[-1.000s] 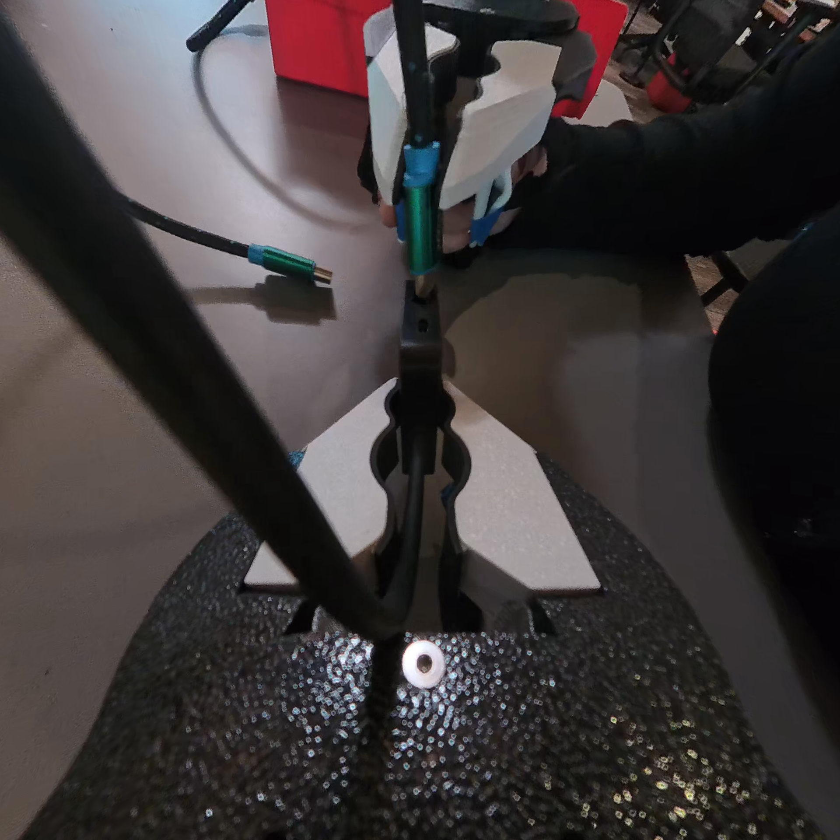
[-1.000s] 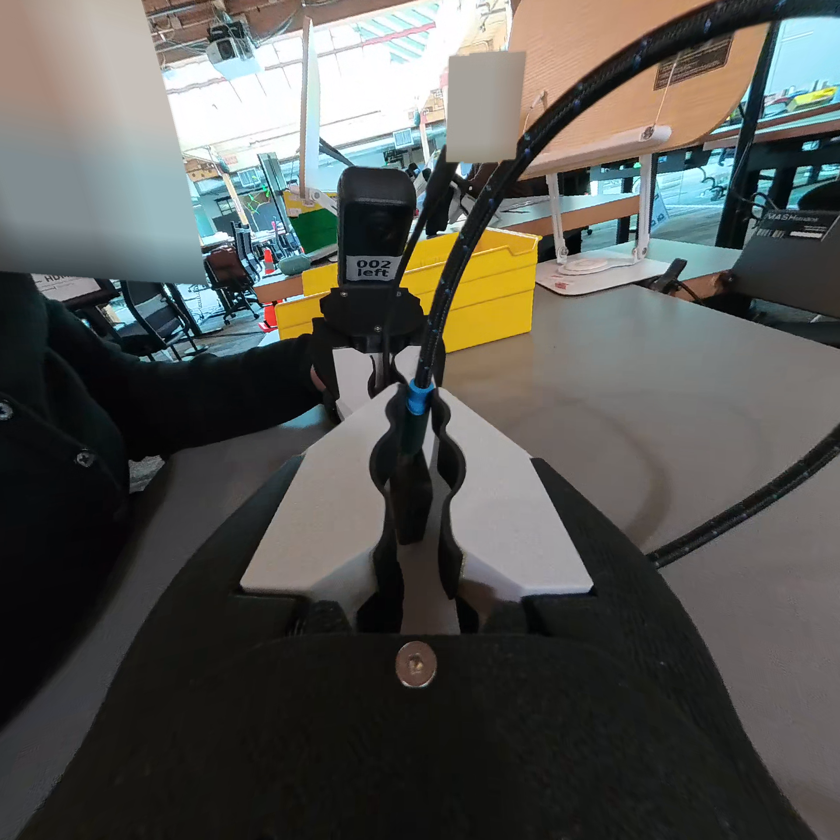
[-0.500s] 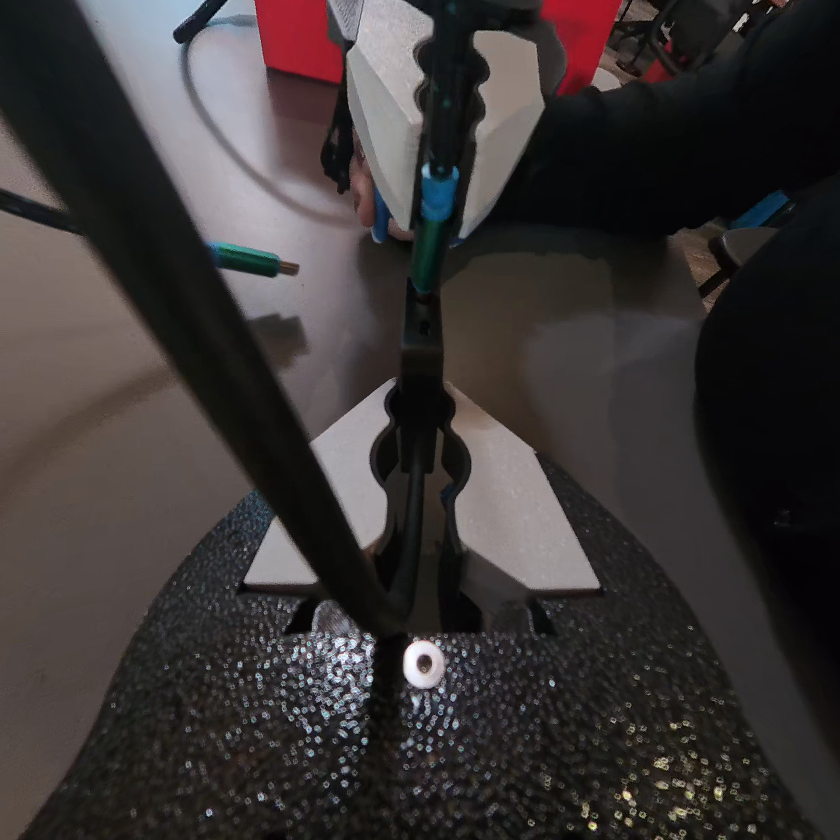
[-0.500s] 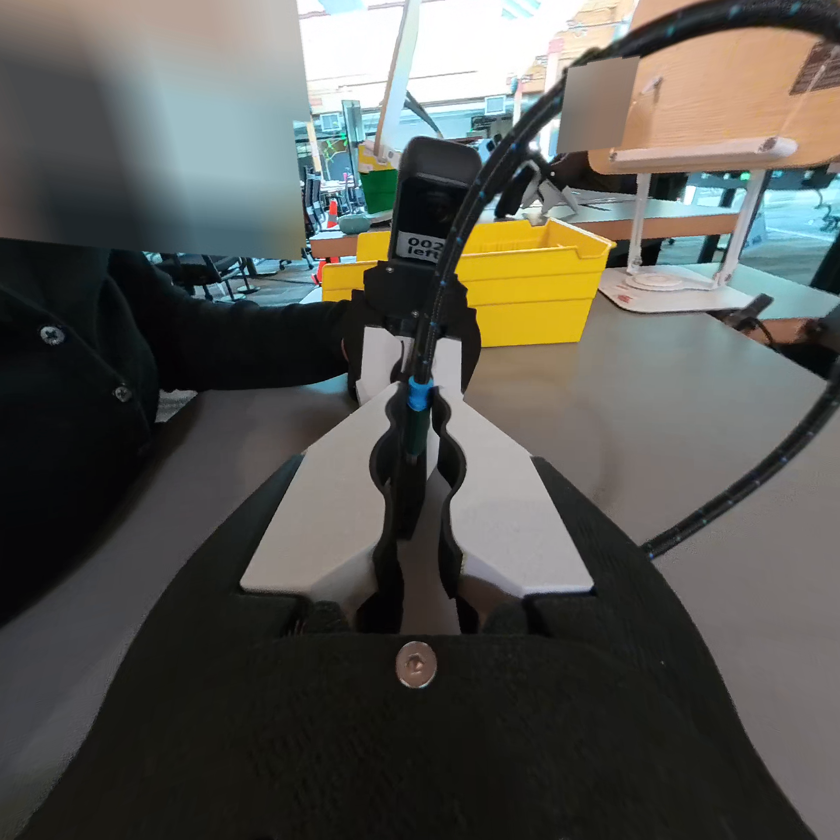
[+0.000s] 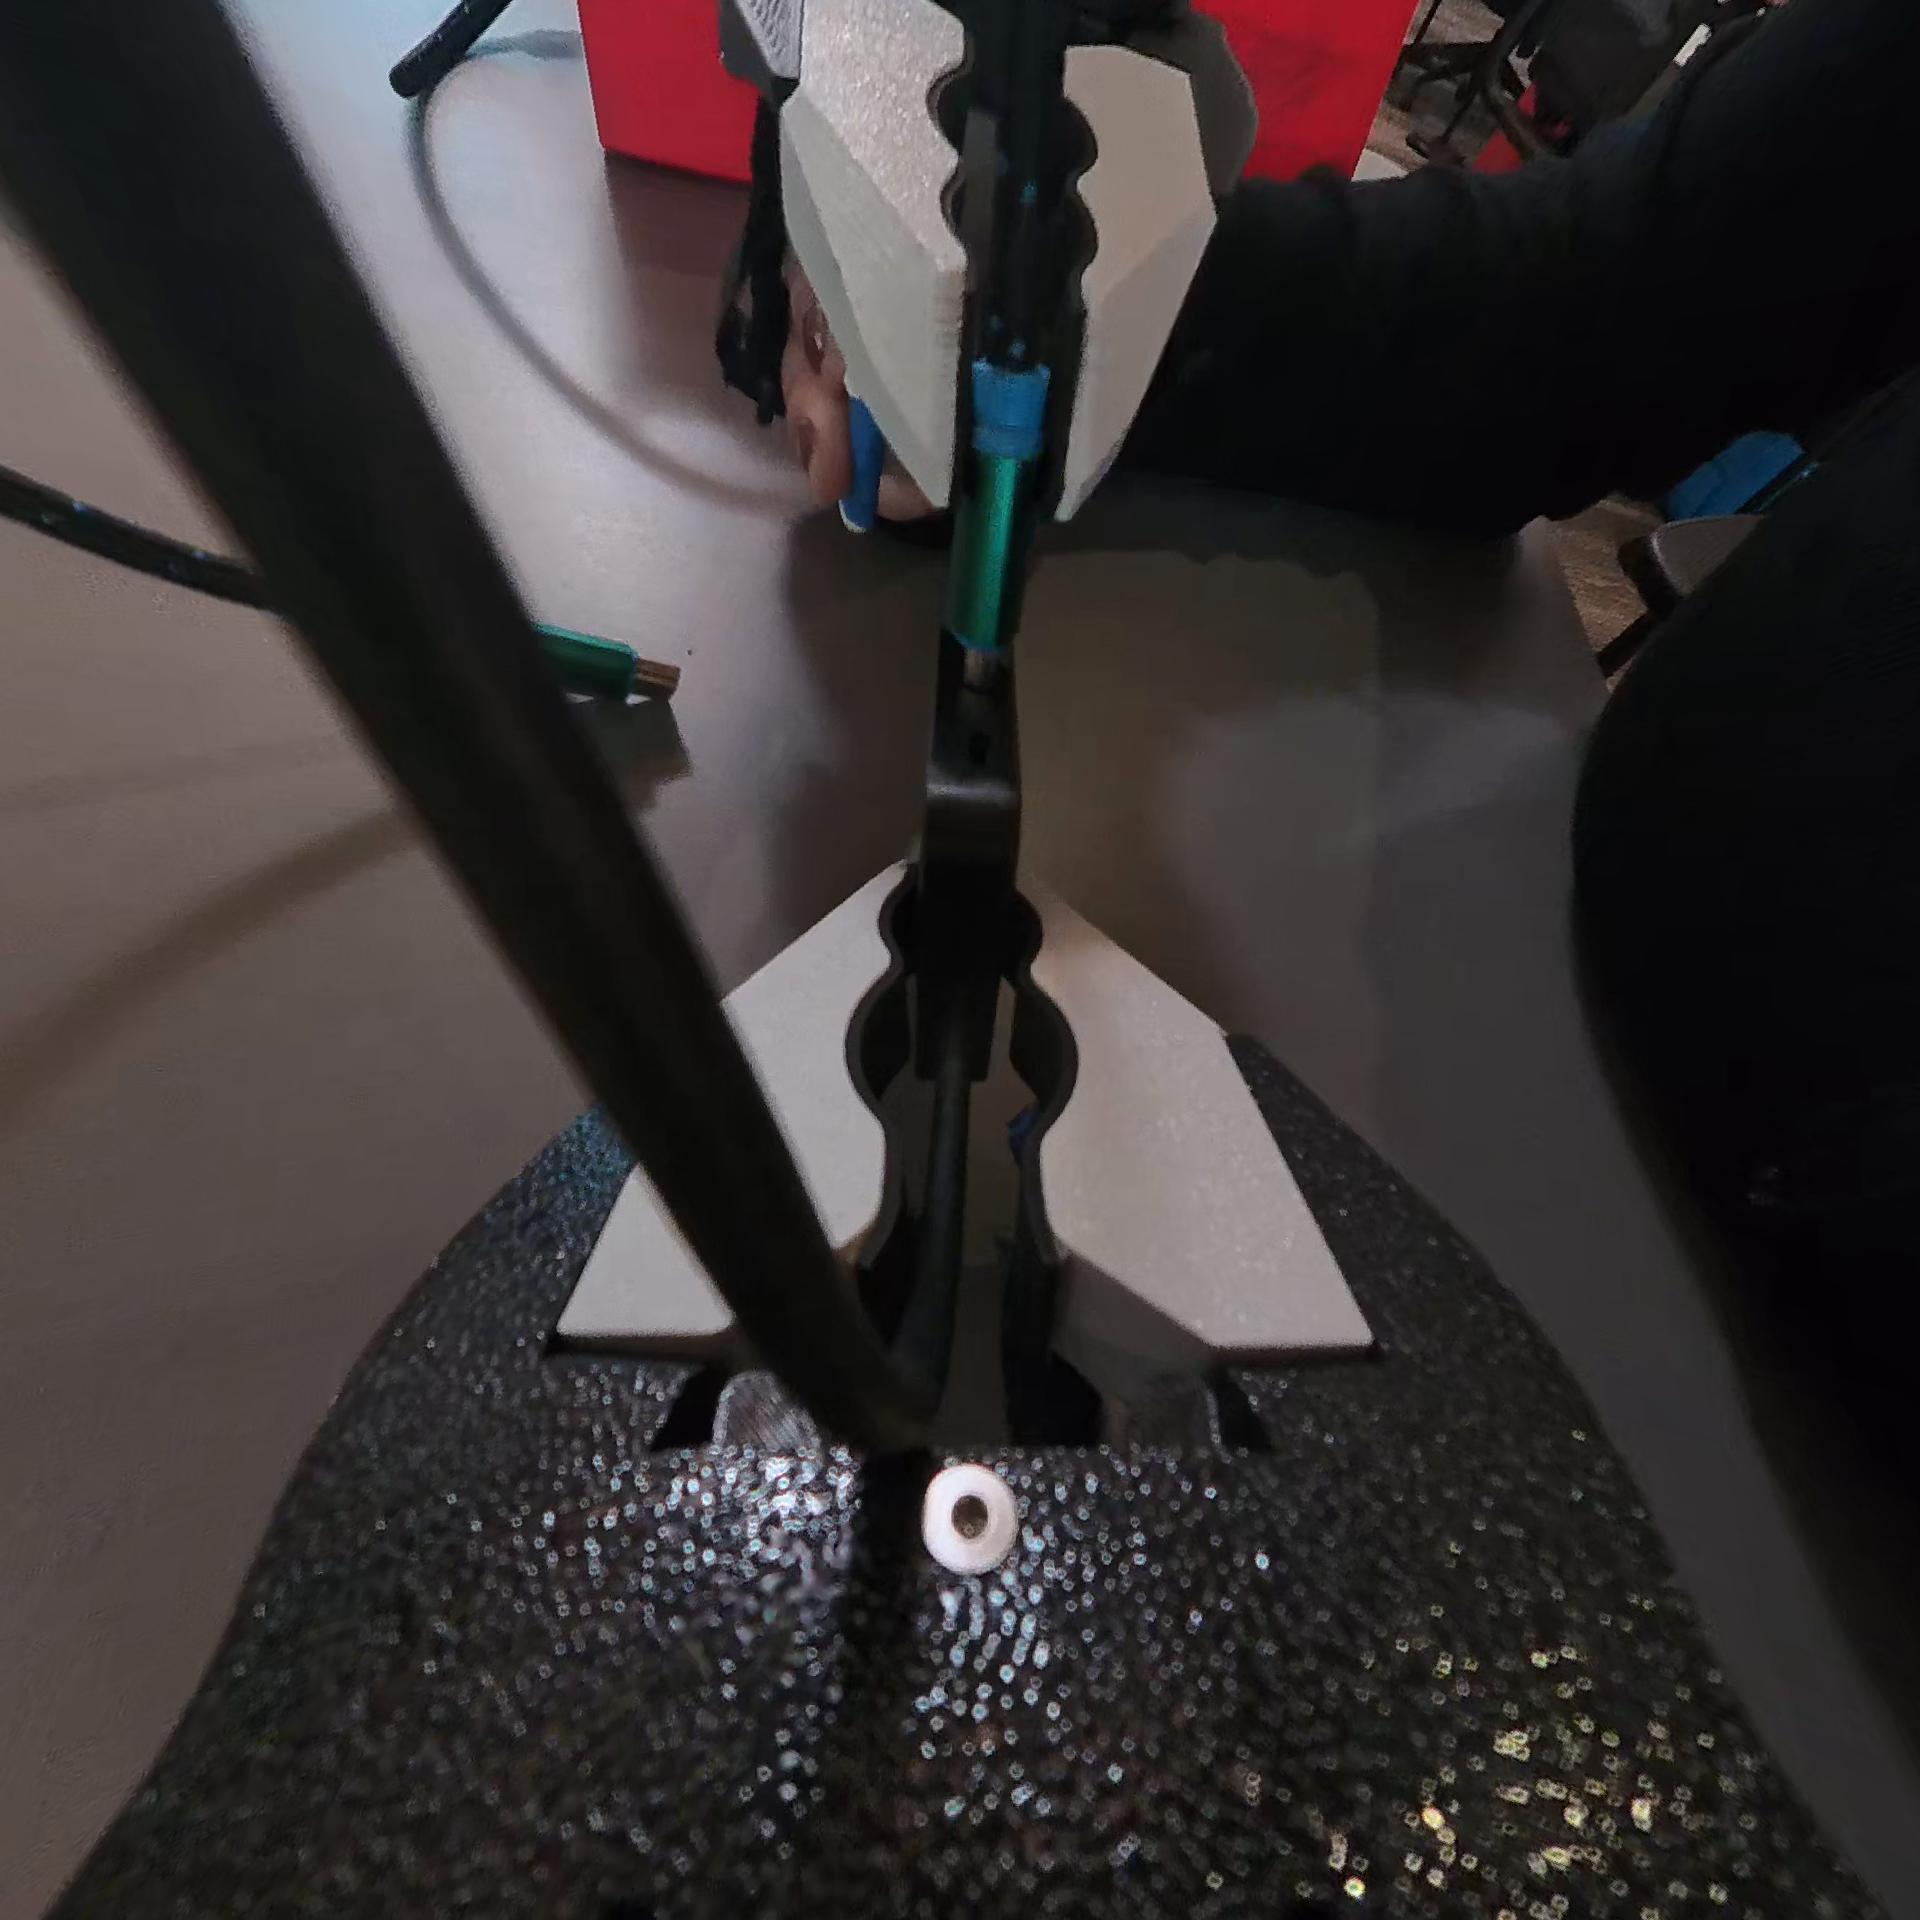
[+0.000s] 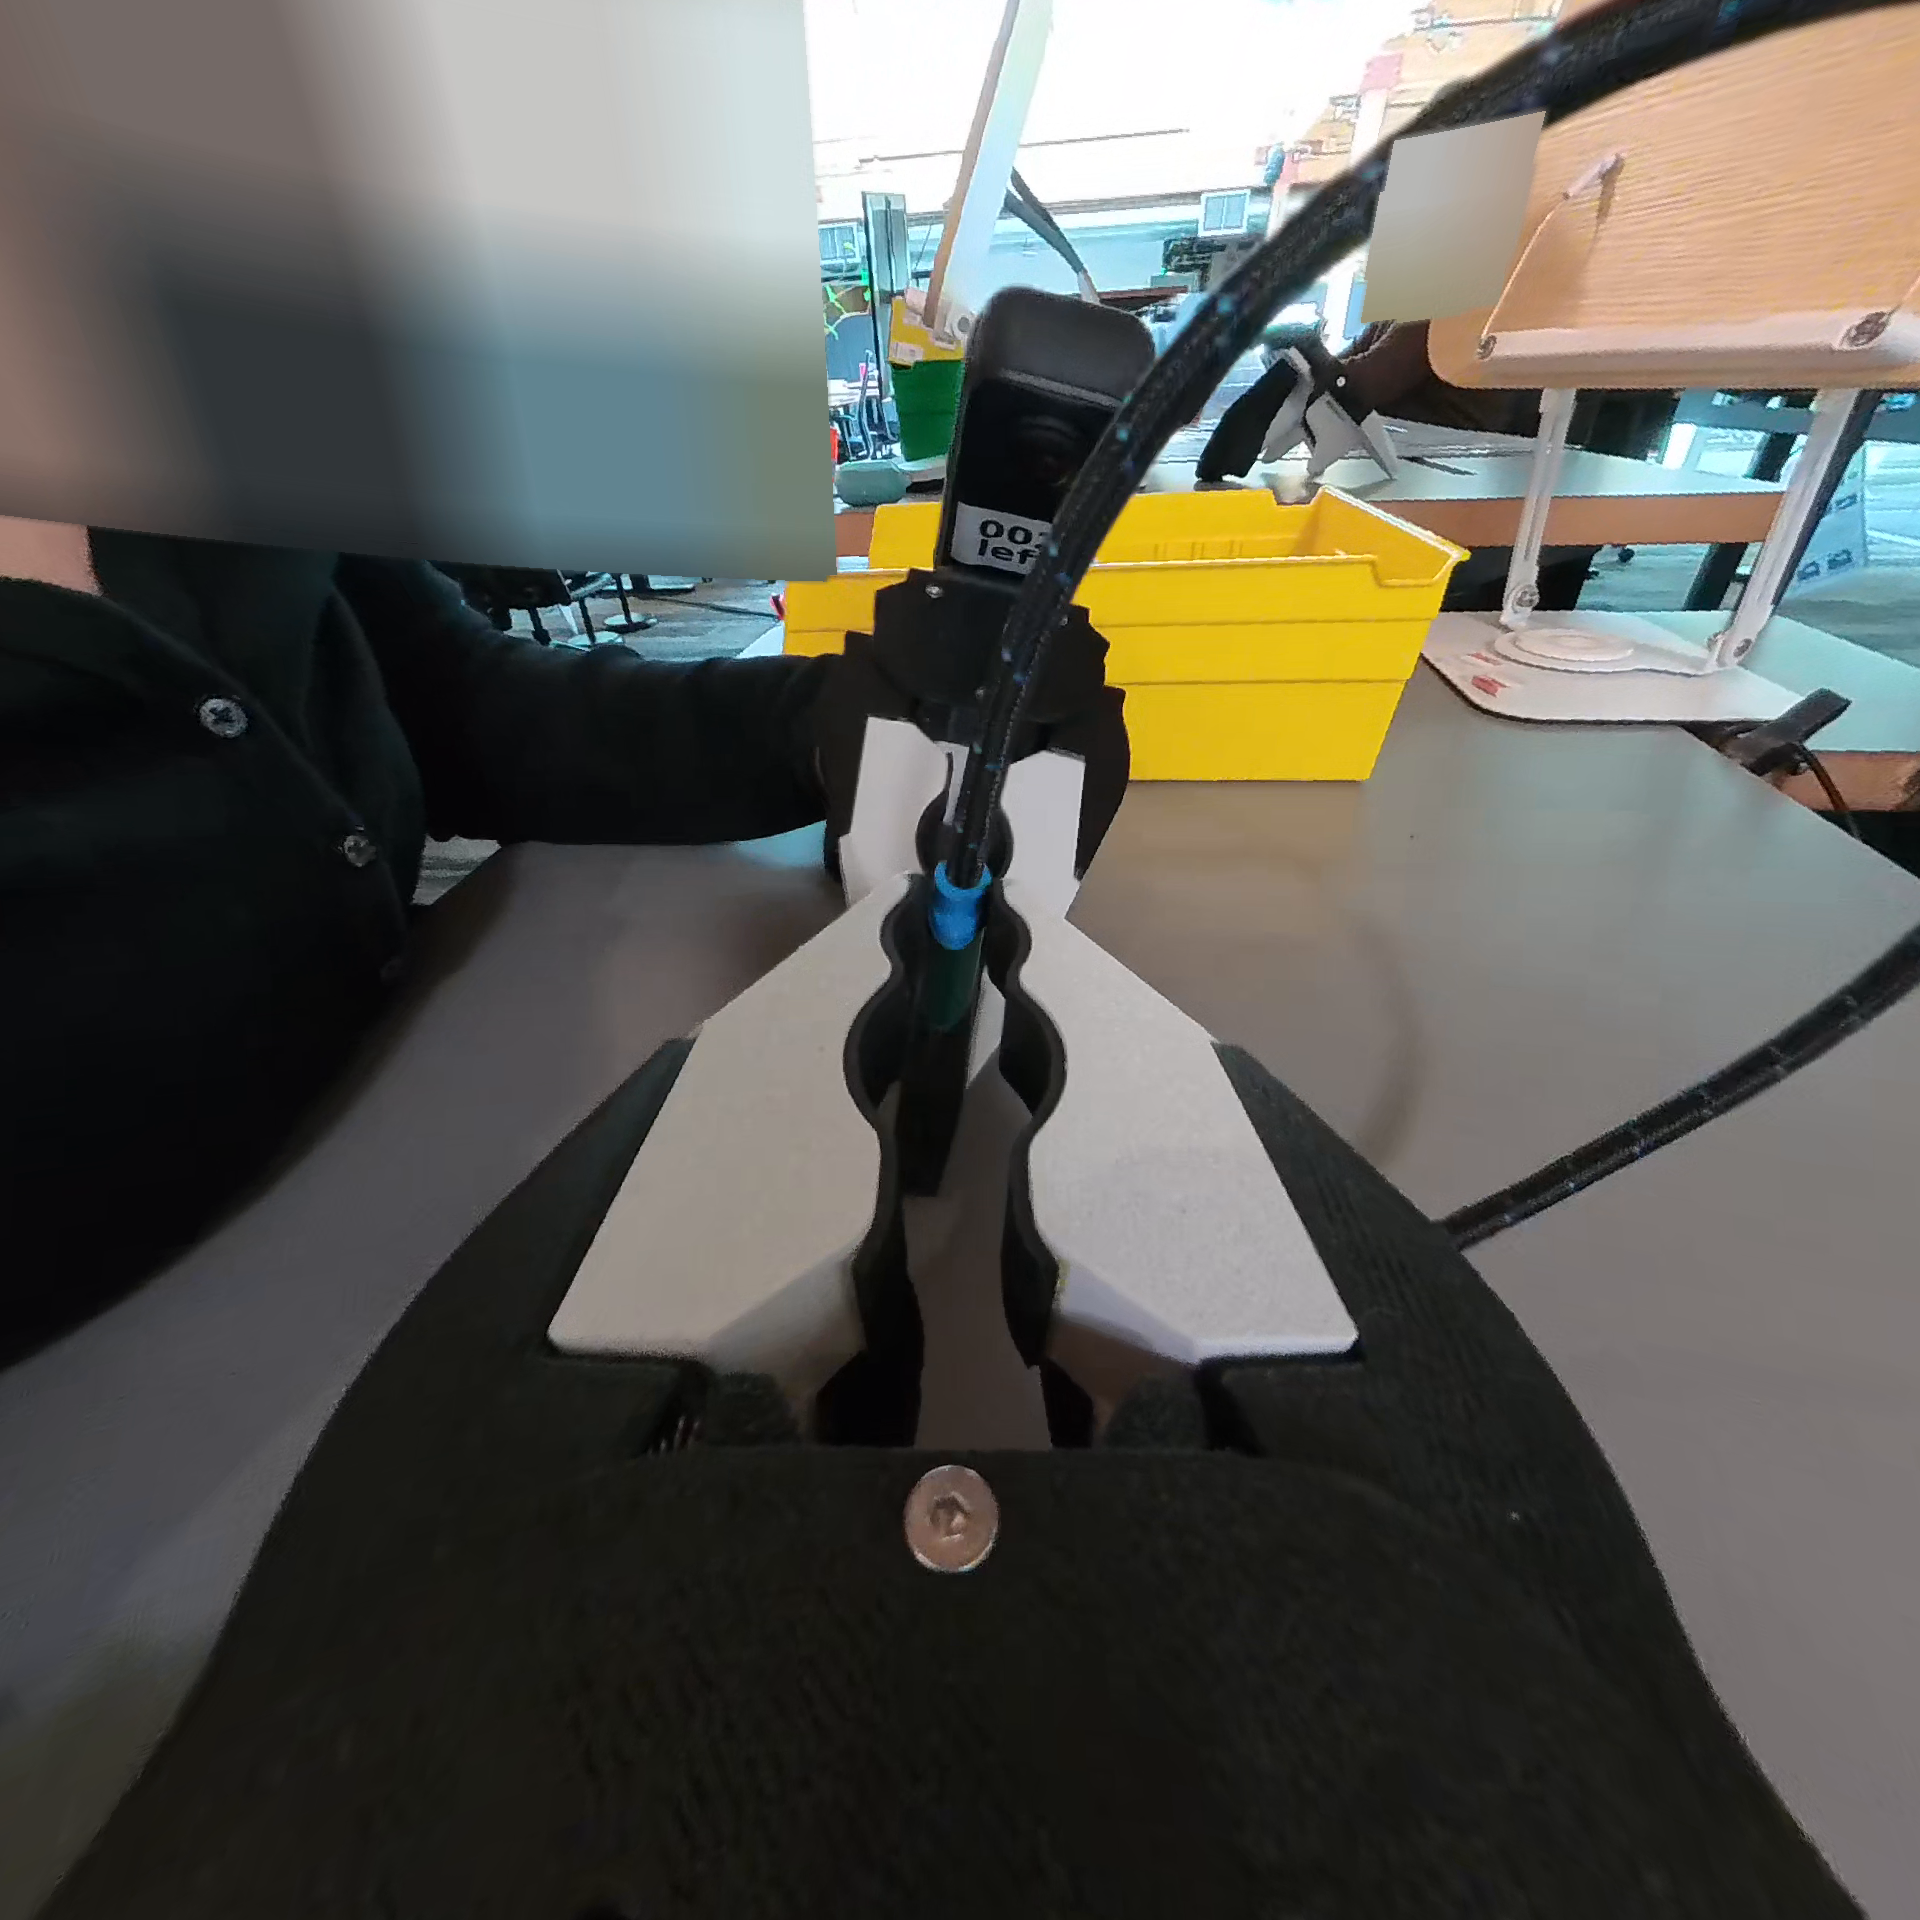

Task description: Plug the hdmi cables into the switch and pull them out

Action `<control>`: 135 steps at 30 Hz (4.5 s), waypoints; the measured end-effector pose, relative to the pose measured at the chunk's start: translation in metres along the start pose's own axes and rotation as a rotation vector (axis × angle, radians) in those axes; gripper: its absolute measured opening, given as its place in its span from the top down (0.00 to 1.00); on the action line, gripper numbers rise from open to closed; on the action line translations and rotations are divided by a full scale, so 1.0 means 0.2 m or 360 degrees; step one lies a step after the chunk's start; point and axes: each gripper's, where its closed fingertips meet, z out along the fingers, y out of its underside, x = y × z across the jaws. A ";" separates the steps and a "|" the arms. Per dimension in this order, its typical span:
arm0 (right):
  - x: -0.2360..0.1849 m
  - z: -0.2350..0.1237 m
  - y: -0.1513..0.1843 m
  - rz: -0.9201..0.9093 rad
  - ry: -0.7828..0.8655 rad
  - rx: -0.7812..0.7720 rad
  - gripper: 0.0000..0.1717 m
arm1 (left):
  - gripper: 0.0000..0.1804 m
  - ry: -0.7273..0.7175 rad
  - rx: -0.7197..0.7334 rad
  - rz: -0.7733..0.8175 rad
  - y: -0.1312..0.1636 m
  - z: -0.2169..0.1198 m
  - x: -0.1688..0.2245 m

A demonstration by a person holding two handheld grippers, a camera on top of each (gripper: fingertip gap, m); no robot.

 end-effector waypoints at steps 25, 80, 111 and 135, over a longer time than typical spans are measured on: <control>0.02 -0.02 -0.04 0.0012 0.0042 0.0109 0.95 | 0.93 0.0011 -0.0005 -0.0001 0.00 0.01 0.00; -0.02 -0.03 0.03 -0.0063 0.0043 -0.0135 0.95 | 0.93 0.0016 -0.0013 0.0034 0.00 0.01 0.02; -0.09 0.02 0.06 -0.0370 0.0244 -0.1149 0.94 | 0.94 -0.0169 -0.0207 0.0296 0.04 0.06 0.01; -0.12 -0.03 0.10 -0.0105 0.0177 -0.1267 0.94 | 0.95 -0.0118 -0.0292 0.0361 0.02 0.14 0.06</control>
